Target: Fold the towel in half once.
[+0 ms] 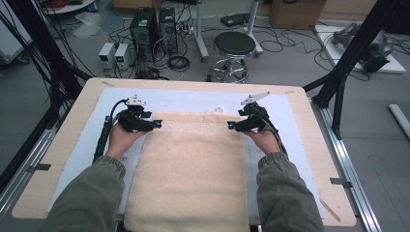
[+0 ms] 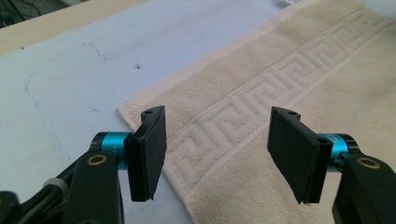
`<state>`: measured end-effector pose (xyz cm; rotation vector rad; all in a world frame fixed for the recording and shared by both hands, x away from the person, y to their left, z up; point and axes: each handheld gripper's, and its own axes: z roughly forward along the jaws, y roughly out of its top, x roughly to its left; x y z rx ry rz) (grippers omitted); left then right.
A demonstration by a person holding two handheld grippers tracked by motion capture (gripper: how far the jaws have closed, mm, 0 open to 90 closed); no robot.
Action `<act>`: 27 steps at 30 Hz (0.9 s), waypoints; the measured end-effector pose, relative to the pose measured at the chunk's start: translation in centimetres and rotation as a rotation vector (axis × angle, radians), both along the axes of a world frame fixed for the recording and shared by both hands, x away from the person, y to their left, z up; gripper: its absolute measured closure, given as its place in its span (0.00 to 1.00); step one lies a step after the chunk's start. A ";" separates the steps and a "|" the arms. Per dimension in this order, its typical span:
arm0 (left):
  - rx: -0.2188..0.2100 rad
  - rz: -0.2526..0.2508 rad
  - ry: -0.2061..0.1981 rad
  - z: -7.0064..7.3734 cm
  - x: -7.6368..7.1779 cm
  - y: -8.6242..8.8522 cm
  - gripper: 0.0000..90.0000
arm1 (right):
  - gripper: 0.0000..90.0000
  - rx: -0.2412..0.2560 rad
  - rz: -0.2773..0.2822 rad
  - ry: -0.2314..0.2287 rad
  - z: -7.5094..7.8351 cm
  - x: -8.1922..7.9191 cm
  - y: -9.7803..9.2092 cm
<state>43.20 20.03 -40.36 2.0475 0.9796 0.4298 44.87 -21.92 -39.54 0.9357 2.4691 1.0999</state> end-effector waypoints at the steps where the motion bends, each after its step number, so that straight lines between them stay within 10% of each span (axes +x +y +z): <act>1: 0.008 0.006 0.001 -0.2 0.1 0.0 0.43 | 0.29 -0.004 -0.003 -0.001 -0.3 0.1 0.0; 15: 0.089 0.031 0.086 -3.2 1.3 -0.5 0.51 | 0.41 -0.056 -0.027 0.082 -4.0 0.6 -0.3; 27: 0.085 -0.014 0.114 -2.6 0.8 -0.8 0.92 | 0.92 -0.072 0.065 0.105 -3.4 0.2 0.7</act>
